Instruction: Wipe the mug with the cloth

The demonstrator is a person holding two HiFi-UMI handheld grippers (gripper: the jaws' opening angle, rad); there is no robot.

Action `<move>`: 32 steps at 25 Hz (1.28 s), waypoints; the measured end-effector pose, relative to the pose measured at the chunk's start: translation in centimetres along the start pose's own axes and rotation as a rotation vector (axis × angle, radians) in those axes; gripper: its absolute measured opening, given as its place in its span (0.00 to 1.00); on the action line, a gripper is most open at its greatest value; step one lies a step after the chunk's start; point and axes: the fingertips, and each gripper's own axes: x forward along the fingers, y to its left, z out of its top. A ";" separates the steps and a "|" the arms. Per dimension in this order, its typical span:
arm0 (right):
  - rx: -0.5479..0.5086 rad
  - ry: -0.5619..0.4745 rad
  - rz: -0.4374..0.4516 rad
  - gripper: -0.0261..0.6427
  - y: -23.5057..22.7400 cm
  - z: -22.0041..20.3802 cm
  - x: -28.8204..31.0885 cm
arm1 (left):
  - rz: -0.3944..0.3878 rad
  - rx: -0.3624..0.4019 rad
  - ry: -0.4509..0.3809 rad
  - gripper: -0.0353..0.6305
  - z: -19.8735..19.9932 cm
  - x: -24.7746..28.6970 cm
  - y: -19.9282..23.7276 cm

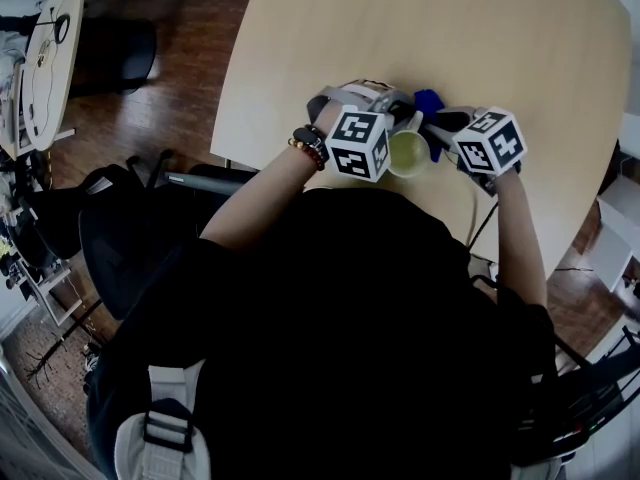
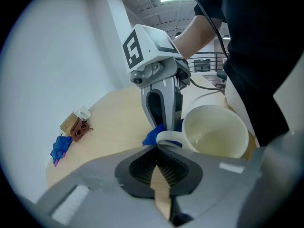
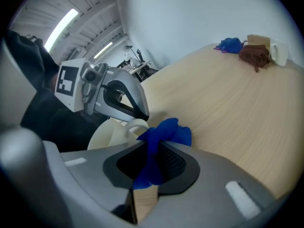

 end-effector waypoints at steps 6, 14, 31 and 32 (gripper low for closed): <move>0.018 -0.033 -0.028 0.15 -0.5 -0.1 0.6 | 0.017 -0.063 0.013 0.06 -1.0 0.3 0.4; 0.041 -0.205 -0.127 0.22 -0.9 -0.9 -2.3 | 0.105 -0.280 -0.056 0.06 -2.3 -3.6 3.0; -0.011 -0.883 -0.707 0.19 6.2 4.2 -23.9 | 0.426 -0.239 -0.350 0.06 7.6 -19.7 5.0; -0.017 -0.913 -0.719 0.19 6.8 4.4 -24.5 | 0.426 -0.235 -0.372 0.06 8.2 -20.4 4.9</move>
